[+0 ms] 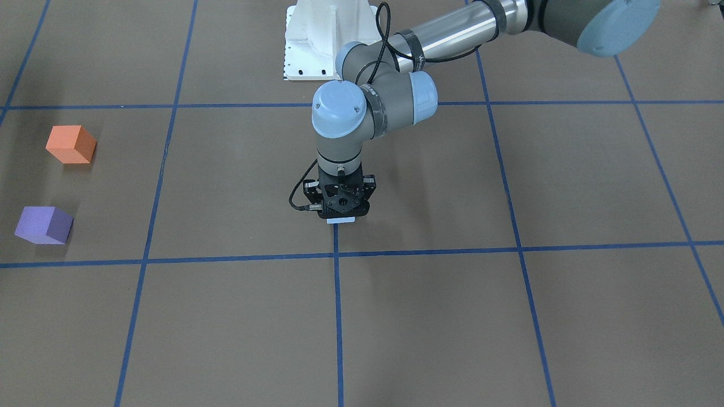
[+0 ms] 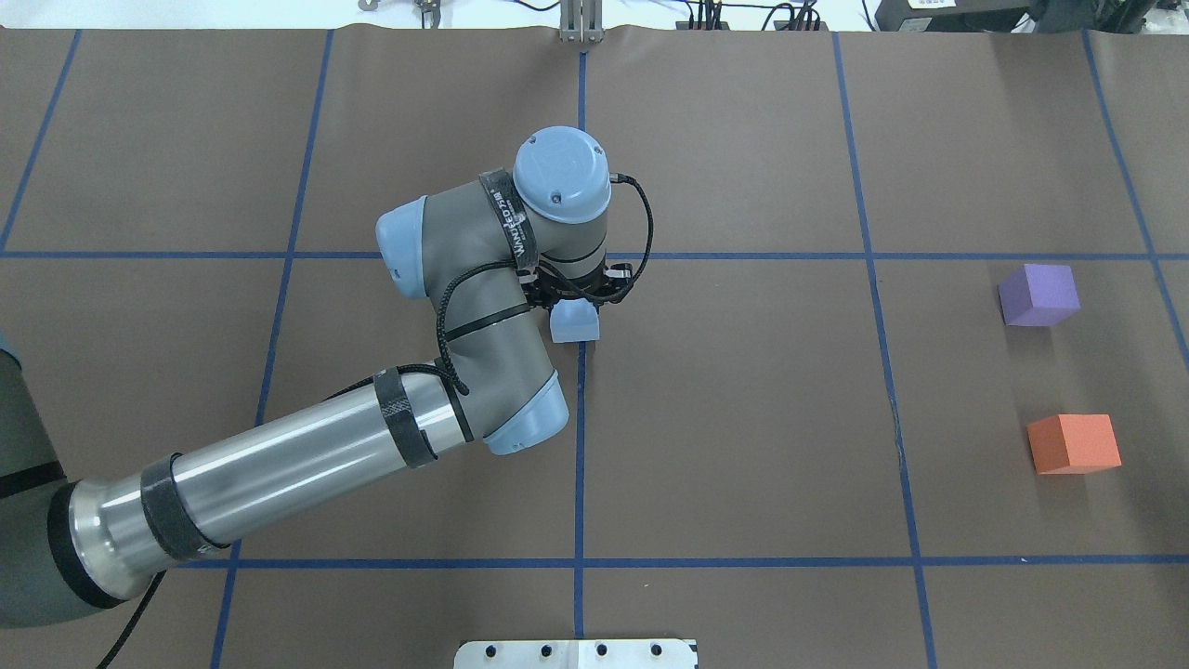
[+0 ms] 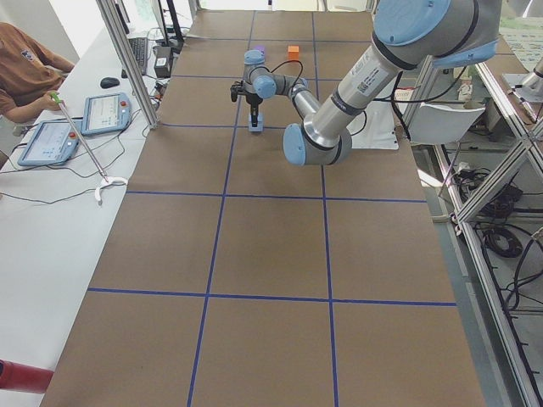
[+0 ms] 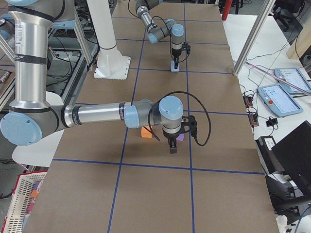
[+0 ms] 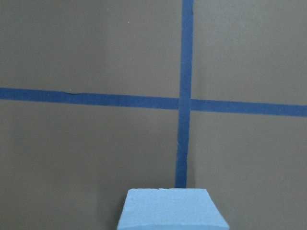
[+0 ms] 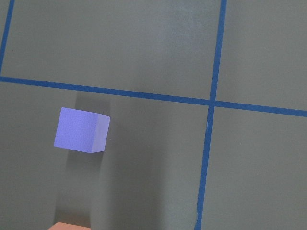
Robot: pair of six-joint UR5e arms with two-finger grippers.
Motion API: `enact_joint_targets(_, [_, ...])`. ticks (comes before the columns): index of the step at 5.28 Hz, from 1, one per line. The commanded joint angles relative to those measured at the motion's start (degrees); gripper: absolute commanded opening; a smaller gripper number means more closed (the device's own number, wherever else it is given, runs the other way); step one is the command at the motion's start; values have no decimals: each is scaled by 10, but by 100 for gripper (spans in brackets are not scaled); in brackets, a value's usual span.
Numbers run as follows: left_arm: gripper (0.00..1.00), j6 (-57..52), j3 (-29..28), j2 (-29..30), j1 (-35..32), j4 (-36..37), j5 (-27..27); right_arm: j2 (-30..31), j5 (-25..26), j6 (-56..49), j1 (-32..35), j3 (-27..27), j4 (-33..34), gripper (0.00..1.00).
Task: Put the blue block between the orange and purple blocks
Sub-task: 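Carry the light blue cube with the left gripper to the table center, then open the left gripper and lift it away from the cube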
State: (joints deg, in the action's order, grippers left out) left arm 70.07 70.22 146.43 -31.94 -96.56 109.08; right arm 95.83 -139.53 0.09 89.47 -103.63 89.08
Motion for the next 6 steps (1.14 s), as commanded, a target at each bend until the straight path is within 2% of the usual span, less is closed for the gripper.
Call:
enact_joint_targets(1, [100, -6, 1, 0, 0, -6, 0, -4, -1, 0, 0, 0, 3, 100])
enact_joint_targets(2, [100, -5, 9, 0, -3, -9, 0, -12, -2, 0, 0, -2, 6, 100])
enact_joint_targets(3, [100, -7, 42, -1, -25, -3, 3, -45, -11, 12, 1, -4, 35, 100])
enact_joint_targets(4, [100, -19, 67, -5, -53, 32, 10, -106, -13, 19, 1, -36, 127, 100])
enact_joint_targets(5, [100, -104, 117, -13, -86, 103, 37, -203, -8, 19, -17, -39, 233, 100])
enact_joint_targets(6, [100, -149, 204, -73, -120, 149, 55, -291, -7, 34, -58, -43, 318, 100])
